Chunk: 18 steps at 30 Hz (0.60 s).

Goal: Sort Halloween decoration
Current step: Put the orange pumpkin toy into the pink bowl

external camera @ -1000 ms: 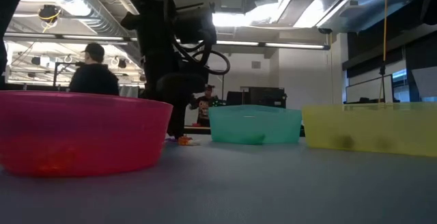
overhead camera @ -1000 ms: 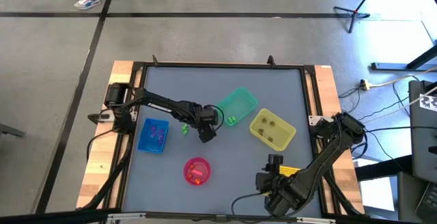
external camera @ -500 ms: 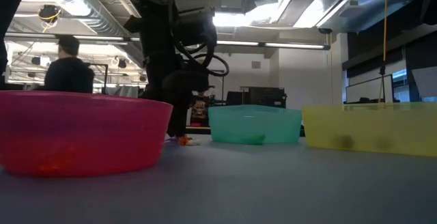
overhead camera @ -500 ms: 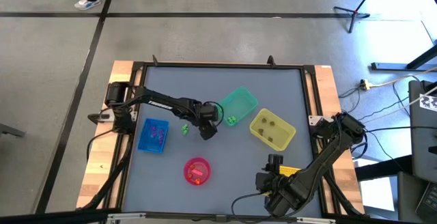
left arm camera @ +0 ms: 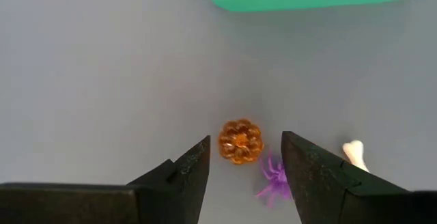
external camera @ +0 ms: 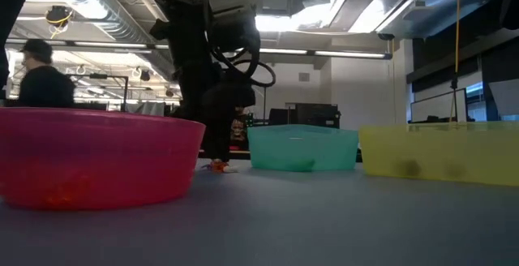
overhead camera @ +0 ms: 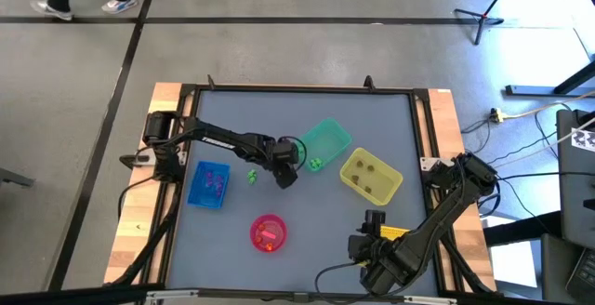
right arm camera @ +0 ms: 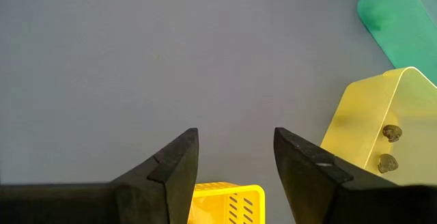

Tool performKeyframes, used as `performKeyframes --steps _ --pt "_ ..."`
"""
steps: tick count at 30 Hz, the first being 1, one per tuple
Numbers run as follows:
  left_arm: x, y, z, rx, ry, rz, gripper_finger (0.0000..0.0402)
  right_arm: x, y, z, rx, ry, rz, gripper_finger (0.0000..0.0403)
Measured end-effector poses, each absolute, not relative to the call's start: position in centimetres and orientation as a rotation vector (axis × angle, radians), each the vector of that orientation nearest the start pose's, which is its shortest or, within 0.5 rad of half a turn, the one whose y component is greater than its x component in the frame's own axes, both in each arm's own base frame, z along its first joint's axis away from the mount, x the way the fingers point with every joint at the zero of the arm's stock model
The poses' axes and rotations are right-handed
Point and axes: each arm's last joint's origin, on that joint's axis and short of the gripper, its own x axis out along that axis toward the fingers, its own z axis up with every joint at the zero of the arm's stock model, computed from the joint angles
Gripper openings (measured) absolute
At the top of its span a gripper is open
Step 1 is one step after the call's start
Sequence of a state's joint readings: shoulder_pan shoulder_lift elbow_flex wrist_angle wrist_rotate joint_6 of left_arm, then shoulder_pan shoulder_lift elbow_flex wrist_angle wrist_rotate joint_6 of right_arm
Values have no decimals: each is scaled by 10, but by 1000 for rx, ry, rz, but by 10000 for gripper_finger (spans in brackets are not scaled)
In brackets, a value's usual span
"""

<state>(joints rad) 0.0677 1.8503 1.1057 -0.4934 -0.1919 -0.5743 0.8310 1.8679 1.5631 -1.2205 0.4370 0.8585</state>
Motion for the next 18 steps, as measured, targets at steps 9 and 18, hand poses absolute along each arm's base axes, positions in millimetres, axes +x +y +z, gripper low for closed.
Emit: performKeyframes --steps 9,18 --pt "346 28 144 -400 1110 588 165 247 253 246 -164 1205 -220 189" --pt "348 28 135 -397 1131 590 165 247 253 246 -164 1205 -220 189"
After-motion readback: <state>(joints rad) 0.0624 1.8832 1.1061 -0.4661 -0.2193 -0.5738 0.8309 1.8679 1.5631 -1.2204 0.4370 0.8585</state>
